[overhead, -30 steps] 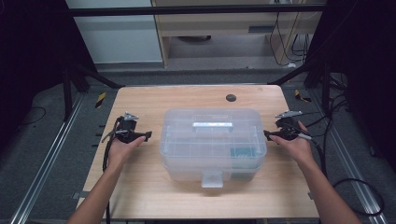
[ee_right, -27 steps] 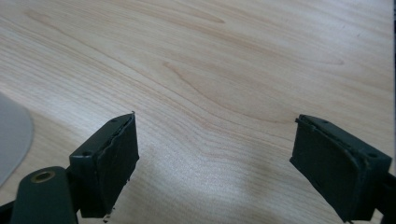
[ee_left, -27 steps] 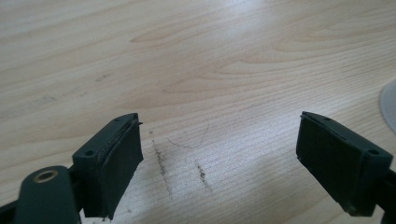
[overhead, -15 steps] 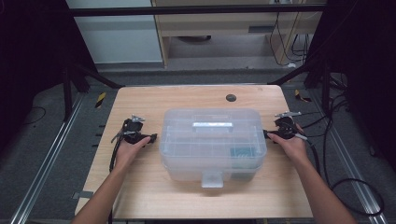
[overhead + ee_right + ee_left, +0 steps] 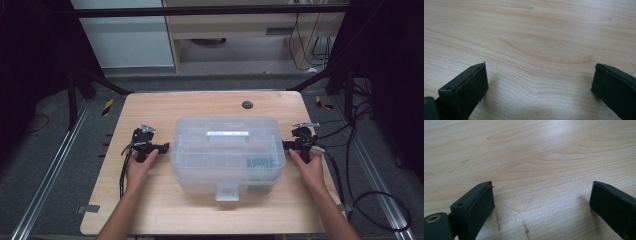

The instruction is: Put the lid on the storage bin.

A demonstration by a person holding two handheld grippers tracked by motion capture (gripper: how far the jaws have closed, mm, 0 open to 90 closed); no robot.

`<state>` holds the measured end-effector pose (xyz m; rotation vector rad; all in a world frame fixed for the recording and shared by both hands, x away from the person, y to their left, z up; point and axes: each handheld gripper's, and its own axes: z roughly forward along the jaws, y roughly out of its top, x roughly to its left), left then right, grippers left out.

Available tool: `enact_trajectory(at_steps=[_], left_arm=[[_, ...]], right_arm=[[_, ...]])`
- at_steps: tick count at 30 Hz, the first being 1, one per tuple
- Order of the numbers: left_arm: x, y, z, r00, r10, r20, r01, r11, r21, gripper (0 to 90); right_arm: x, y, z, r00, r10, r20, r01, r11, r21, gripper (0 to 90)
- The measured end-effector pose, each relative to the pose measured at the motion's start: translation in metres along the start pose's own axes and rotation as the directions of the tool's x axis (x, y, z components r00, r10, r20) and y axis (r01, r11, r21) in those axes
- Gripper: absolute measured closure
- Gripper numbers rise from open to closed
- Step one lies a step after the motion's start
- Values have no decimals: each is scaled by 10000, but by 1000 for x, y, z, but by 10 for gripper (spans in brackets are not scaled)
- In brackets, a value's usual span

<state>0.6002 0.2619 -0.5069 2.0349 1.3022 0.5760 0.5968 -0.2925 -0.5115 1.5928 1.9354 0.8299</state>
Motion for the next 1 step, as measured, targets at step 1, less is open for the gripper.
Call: enact_trajectory(at_steps=[1], left_arm=[[-2,-2,-2,9998,-152,-163,153,9999,51,0]], right_arm=[[2,-1,-1,9999,93,74,-93,10000,-12,6]])
